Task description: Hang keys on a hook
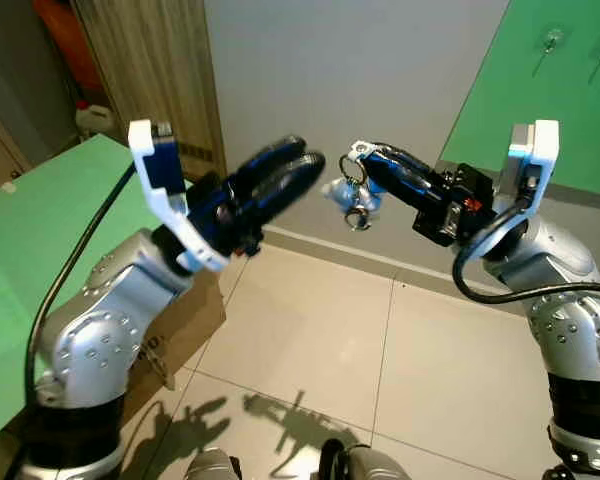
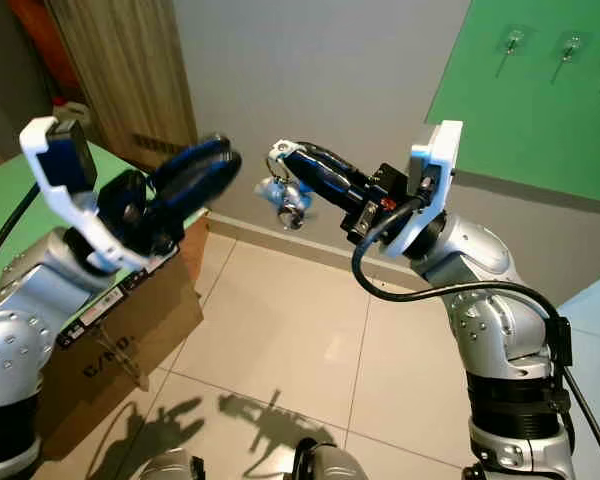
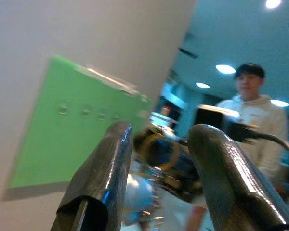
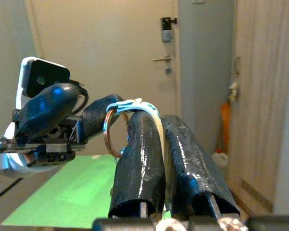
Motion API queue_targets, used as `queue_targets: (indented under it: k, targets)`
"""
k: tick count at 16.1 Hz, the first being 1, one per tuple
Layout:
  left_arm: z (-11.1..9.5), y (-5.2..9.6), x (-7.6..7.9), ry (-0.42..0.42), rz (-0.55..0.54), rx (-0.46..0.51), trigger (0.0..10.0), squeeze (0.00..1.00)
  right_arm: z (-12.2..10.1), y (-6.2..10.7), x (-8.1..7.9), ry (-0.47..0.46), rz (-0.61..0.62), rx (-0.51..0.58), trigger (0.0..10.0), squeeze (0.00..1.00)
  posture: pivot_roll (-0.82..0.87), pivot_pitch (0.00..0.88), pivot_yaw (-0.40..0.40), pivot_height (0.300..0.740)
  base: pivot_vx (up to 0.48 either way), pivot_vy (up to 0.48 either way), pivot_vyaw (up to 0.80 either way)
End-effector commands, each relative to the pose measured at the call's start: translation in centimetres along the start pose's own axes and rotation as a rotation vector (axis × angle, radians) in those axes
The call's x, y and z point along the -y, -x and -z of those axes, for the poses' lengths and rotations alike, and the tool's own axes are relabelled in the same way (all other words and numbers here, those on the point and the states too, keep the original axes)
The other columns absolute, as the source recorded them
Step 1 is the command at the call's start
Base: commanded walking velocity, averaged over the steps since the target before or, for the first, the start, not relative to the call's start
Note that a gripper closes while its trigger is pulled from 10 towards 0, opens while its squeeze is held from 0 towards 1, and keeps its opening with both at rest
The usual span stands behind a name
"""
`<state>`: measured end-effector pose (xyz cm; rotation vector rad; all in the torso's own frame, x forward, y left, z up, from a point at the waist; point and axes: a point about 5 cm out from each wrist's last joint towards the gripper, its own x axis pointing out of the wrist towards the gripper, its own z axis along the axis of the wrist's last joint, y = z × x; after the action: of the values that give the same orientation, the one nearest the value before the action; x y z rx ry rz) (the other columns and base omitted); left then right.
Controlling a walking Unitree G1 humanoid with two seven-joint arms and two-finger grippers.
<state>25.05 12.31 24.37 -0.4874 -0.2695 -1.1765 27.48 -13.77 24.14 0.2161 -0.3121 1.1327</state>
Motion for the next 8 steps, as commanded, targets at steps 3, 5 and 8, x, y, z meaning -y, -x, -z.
queue_targets:
  k: [3, 5, 8]
  targets:
    - [0.7, 0.1, 0.9, 0.031, 0.075, -0.047, 10.0, 0.00, -0.8, 0.2, -1.1, 0.004, -0.089, 0.001, 10.0, 0.00, 0.05, 0.121, -0.062, 0.740, 0.000, 0.000, 0.00]
    - [0.3, 0.1, 0.5, 0.037, 0.055, -0.019, 10.0, 0.00, -1.0, 0.2, -1.4, -0.005, -0.122, -0.001, 10.0, 0.00, 0.05, 0.122, -0.062, 0.740, 0.000, 0.000, 0.00]
    - [0.0, 0.1, 0.6, 0.042, 0.064, -0.005, 10.0, 0.00, -1.1, 0.2, -1.7, -0.016, -0.149, -0.008, 10.0, 0.00, 0.05, 0.122, -0.063, 0.740, 0.000, 0.000, 0.00]
